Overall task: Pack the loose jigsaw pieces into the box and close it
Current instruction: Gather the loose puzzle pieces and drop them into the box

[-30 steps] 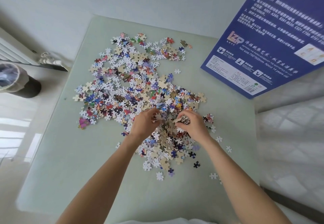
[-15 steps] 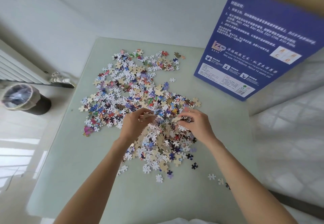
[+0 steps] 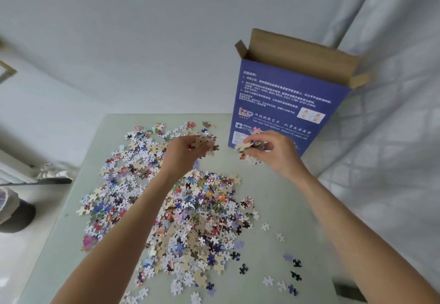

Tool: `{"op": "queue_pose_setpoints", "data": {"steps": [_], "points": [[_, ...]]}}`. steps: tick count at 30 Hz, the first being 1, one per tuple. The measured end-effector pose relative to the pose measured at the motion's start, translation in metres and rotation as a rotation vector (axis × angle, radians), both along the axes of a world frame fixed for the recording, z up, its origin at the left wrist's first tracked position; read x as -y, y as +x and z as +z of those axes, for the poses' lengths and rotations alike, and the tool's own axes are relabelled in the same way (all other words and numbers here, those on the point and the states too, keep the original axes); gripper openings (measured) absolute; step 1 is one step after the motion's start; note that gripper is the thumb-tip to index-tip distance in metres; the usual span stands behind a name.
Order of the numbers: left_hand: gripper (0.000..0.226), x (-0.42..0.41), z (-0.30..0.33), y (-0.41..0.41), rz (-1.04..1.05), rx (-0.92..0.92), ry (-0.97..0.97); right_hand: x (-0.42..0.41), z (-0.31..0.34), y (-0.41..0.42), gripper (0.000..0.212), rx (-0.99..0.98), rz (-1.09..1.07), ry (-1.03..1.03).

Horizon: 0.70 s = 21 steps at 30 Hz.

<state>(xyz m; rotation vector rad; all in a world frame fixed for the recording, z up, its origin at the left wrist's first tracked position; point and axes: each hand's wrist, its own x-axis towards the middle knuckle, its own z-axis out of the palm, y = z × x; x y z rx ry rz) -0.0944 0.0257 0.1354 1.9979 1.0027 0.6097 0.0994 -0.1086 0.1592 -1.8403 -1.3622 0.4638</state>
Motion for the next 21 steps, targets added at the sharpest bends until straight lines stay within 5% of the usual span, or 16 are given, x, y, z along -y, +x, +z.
{"op": "queue_pose_setpoints", "data": {"steps": [5,12,21], "points": [[0.015,-0.027,0.070,0.058,-0.056,0.200,0.167,-0.020,0.064,0.046,0.023,0.088,-0.061,0.176],[0.013,-0.074,0.140,0.169,-0.136,0.365,0.334,-0.057,0.129,0.139,0.022,0.547,-0.236,0.284],[0.012,-0.093,0.092,0.220,-0.284,0.310,0.635,-0.062,0.111,0.179,0.028,1.420,0.153,0.301]]}}
